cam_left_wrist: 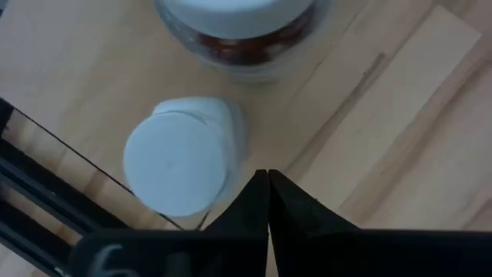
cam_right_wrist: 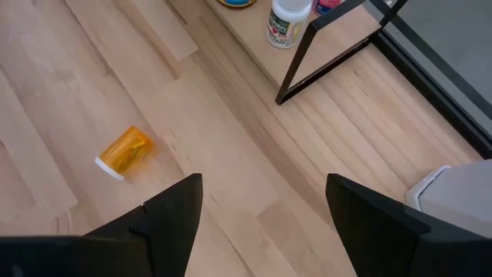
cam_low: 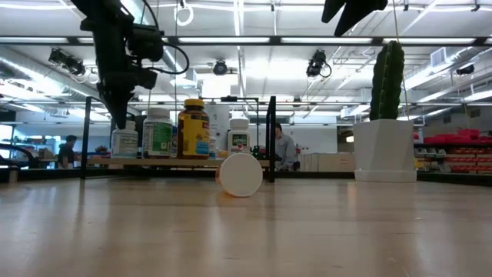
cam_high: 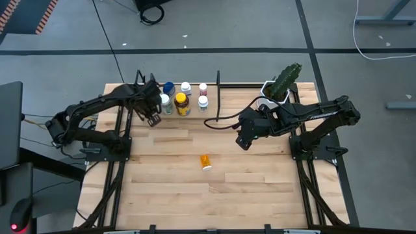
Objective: Pick and place medicine bottles onto shelf by color
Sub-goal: Adjust the white pill on the shelf
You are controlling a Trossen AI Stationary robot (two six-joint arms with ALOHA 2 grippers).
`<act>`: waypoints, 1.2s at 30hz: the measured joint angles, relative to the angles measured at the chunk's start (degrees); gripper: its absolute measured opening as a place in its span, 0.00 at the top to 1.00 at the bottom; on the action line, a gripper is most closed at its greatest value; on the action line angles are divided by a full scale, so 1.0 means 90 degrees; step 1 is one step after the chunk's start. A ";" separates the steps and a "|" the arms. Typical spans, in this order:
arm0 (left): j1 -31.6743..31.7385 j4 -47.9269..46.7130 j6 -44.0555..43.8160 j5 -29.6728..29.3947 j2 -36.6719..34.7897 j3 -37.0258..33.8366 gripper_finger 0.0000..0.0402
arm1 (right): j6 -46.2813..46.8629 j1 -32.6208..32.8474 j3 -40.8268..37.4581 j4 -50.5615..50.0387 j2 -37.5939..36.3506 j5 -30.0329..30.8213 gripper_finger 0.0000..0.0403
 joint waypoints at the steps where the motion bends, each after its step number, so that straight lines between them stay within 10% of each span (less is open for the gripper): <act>1: 0.0031 0.0000 0.0060 0.0000 0.0000 0.0000 0.99 | 0.0007 0.0000 0.0001 -0.0002 0.0000 0.0000 0.30; 36: 0.0363 0.0293 0.1345 -0.0413 0.0877 0.0000 0.99 | 0.0168 -0.0005 0.0002 -0.0005 0.0000 0.0066 0.30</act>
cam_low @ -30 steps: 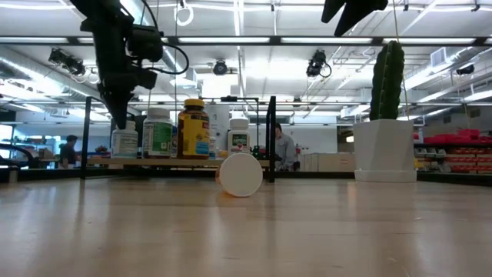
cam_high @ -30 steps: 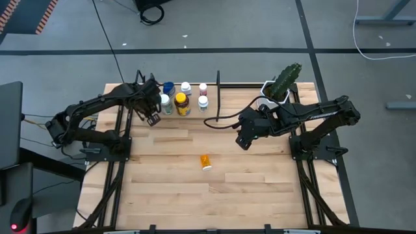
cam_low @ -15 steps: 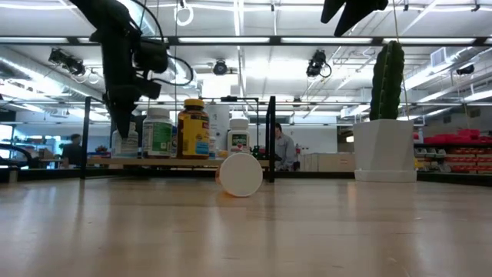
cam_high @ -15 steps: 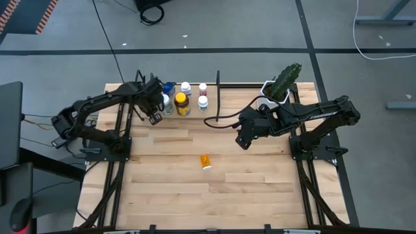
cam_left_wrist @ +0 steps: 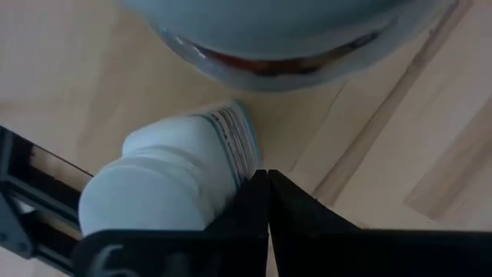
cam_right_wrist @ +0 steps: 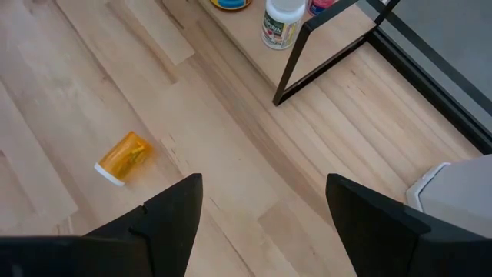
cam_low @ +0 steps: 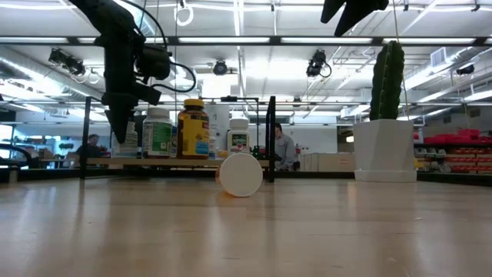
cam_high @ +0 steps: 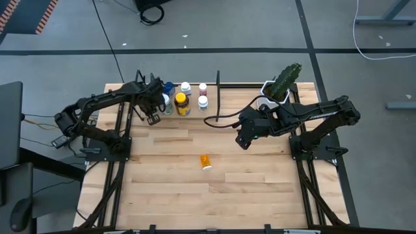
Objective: Pick and place medicine bottles onto shelf by color
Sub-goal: Adjust the white pill on the shelf
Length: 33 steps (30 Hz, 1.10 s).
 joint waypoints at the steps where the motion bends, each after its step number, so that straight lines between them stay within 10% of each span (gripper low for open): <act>1: 0.0000 -0.0001 0.0076 -0.0042 0.0000 0.0002 0.99 | 0.0000 0.0000 -0.0002 0.0002 0.0000 0.0000 0.30; 33: 0.0641 0.0440 0.1779 -0.0342 0.0000 0.0005 0.99 | 0.0355 -0.0002 -0.0002 0.0002 0.0000 0.0002 0.30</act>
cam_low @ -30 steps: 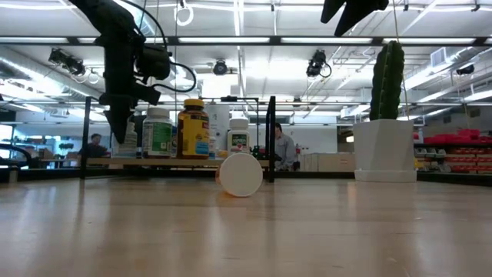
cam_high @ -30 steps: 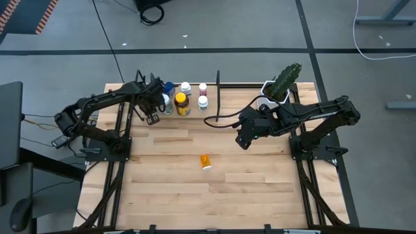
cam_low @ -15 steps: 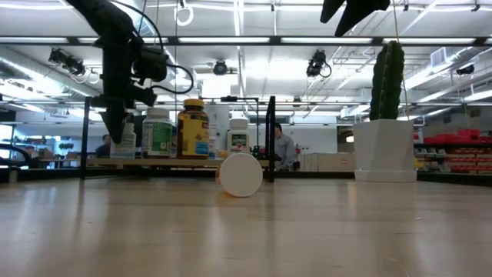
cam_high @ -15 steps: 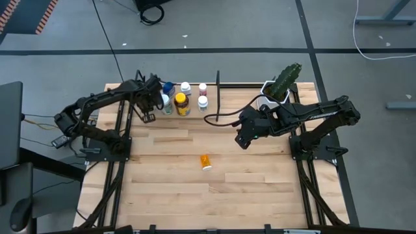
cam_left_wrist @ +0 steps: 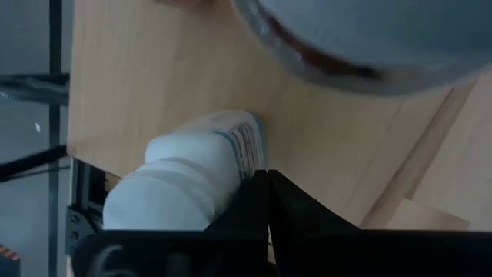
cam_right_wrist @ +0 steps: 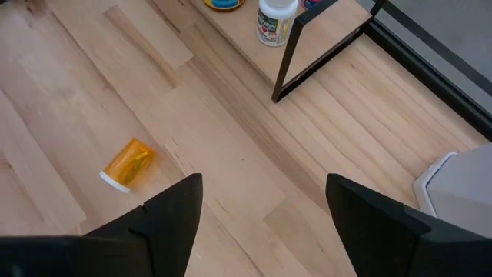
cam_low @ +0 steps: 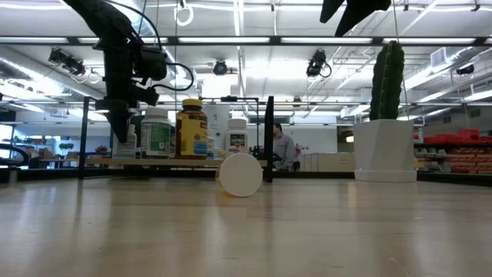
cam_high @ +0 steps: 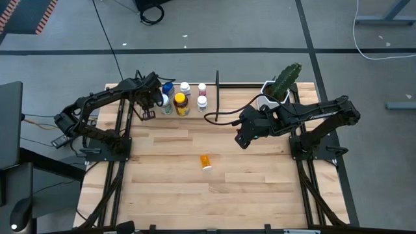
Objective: Pick and place medicine bottles onto shelf by color
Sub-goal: Adjust the white pill on the shelf
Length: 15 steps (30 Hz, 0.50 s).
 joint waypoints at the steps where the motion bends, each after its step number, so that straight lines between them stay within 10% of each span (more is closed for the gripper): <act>1: 0.0000 0.0043 0.0058 0.0003 0.0000 0.0000 0.99 | 0.0002 0.0000 0.0002 0.0000 0.0000 0.0000 0.30; 15: 0.0294 0.0285 0.0474 -0.0061 0.0000 0.0000 0.99 | 0.0003 0.0000 0.0000 0.0000 0.0000 0.0000 0.30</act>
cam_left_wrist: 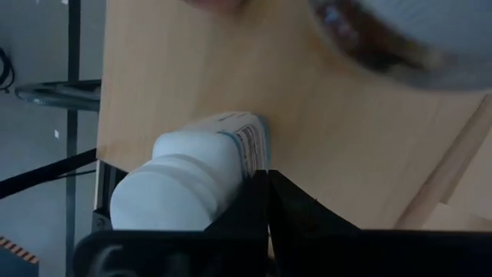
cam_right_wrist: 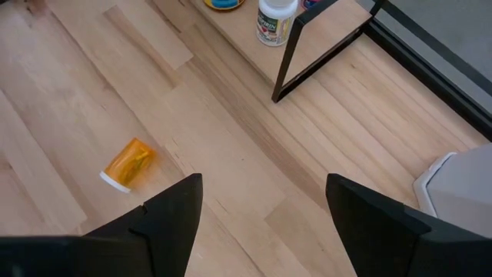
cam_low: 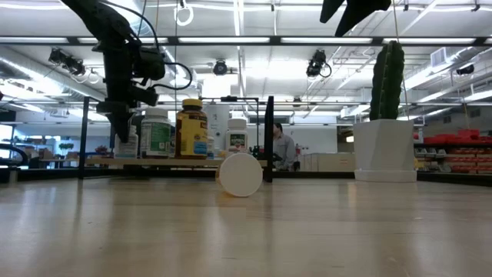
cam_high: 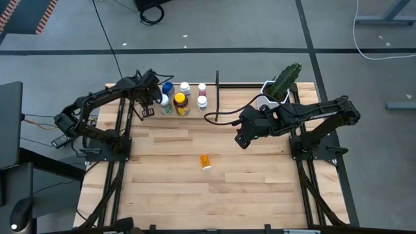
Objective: Pick and place medicine bottles onto shelf by color
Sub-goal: Adjust the white pill on the shelf
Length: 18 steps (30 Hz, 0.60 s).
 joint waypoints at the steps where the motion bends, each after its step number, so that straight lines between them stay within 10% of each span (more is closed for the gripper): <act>1: 0.0044 0.0008 0.0003 0.0002 0.0000 0.0000 0.99 | 0.0016 0.0000 0.0001 0.0000 0.0000 0.0000 0.30; 18: 0.0177 0.0592 0.0379 0.0002 0.0000 0.0000 0.99 | 0.0263 0.0000 0.0001 0.0000 0.0000 0.0002 0.30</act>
